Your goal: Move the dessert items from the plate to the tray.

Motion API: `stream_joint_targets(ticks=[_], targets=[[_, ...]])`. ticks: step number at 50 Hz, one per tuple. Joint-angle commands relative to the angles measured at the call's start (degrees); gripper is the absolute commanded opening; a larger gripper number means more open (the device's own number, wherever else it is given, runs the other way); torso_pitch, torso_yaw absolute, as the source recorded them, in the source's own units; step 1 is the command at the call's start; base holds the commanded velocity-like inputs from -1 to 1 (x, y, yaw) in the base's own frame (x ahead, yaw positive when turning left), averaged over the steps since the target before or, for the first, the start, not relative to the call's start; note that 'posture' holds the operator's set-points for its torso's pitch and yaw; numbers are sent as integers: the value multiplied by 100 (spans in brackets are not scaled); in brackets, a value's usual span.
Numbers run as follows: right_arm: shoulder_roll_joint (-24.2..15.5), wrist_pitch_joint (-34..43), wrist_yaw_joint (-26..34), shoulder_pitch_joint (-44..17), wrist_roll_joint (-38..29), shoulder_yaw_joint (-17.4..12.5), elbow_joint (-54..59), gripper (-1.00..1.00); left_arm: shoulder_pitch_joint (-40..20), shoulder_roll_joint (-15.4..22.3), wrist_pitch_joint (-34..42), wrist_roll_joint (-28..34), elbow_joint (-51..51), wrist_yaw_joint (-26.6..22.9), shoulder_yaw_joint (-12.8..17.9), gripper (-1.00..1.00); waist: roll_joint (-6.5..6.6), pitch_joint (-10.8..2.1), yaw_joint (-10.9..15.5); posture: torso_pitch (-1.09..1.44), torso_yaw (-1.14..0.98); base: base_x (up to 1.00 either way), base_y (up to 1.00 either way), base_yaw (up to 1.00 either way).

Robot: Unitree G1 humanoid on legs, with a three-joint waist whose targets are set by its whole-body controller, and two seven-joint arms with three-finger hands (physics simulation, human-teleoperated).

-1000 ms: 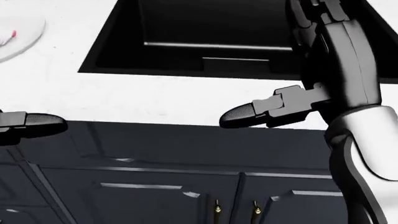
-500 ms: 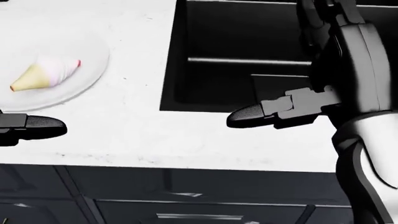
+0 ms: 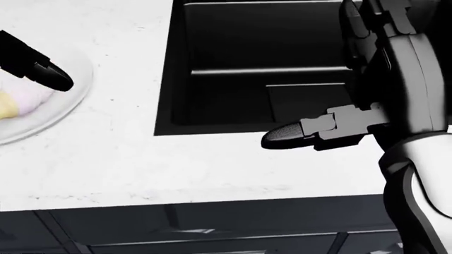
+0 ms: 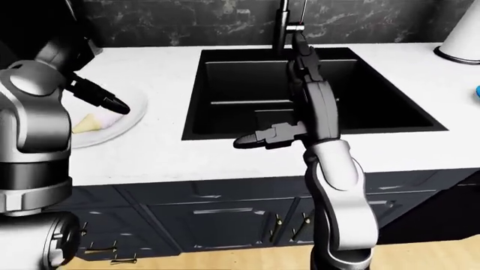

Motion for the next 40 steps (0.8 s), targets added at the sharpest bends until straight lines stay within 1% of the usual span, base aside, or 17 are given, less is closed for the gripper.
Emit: stream_joint_targets(ticks=[1,5,8,11,16,17,18,19,21,22,23,24,27,30,31,33,40], targets=[[-23,-178,-8,-135,-1,-22,-187,100,-246,57,-365,314,-98,-22,146,100,7,-169,9,0,0,0,0,0],[-13,-217,8,-105,-16,-8,-172,100,-93,179,-580,671,24,-256,202,100,-6,-160,-4,0,0,0,0,0],[10,-328,19,-6,-52,18,-135,100,34,237,-729,721,149,-336,310,100,-6,-155,-11,0,0,0,0,0],[39,-330,35,11,-43,20,-161,100,-173,302,-798,607,426,-304,433,100,-1,-159,-9,0,0,0,0,0],[65,-388,47,53,-71,40,-142,100,-497,501,-1036,279,1165,-273,444,100,-3,-151,-1,0,0,0,0,0],[72,-395,52,71,-70,43,-149,100,-577,551,-1052,246,1285,-441,383,100,-1,-153,1,0,0,0,0,0],[71,-418,58,94,-85,48,-132,100,-707,573,-1081,234,1420,-436,364,100,2,-153,2,0,0,0,0,0],[81,-428,57,96,-79,38,-127,100,-813,607,-1054,283,1513,-637,274,100,3,-151,5,0,0,0,0,0],[91,-460,63,123,-89,59,-123,100,-955,581,-1012,359,1572,-899,206,100,4,-150,13,0,0,0,0,0],[93,-494,70,137,-97,59,-100,100,-1036,563,-1033,390,1640,-937,193,100,0,-148,15,0,0,0,0,0],[98,-508,79,147,-91,51,-97,100,-1074,567,-1036,442,1675,-1132,143,100,-3,-143,17,0,0,0,0,0],[98,-527,84,158,-91,46,-97,100,-1080,603,-1134,553,1766,-1195,92,100,-5,-140,21,0,0,0,0,0],[109,-591,86,192,-107,59,-63,100,-1172,482,-1237,528,1955,-1392,145,100,-9,-138,22,0,0,0,0,0],[129,-626,87,177,-110,73,-19,100,-1401,468,-1470,558,2495,-1095,131,100,-7,-145,27,0,0,0,0,0],[134,-638,85,177,-110,73,-4,100,-1397,434,-1479,545,2520,-1124,122,100,-8,-152,30,0,0,0,0,0],[135,-637,93,157,-110,87,6,100,-1482,387,-1553,522,2741,-967,122,100,-10,-159,24,0,0,0,0,0],[125,-641,93,140,-95,72,25,100,-1408,392,-1787,401,3086,-821,116,100,-19,-177,22,0,0,0,0,0]])
